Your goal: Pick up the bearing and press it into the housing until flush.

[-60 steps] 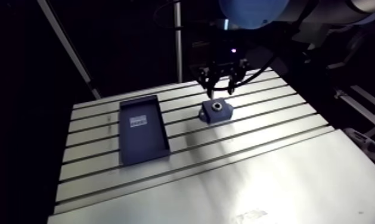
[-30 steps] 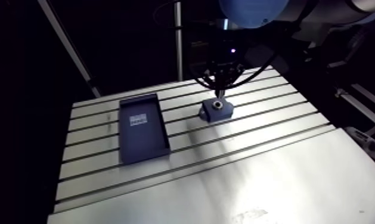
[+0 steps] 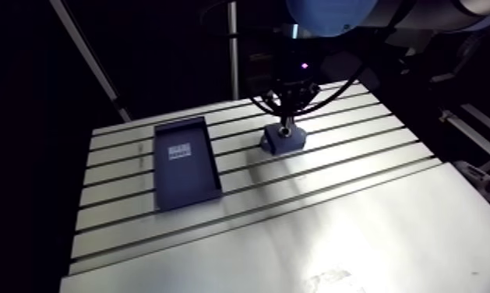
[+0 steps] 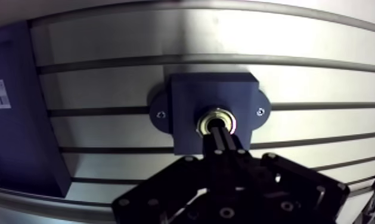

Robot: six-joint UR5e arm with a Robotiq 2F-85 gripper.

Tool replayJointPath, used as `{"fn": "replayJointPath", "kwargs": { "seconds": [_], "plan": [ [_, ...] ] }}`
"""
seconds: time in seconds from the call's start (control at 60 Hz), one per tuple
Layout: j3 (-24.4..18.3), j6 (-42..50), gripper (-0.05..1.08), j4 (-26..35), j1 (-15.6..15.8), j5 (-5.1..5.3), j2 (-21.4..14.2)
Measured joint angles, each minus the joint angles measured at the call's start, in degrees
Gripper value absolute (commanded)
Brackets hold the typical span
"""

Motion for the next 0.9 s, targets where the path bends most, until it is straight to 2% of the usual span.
{"fn": "replayJointPath", "kwargs": {
  "seconds": [0.9],
  "plan": [
    [0.64, -0.08, 1.05, -1.66, 0.02, -0.17, 0.98]
  ]
}}
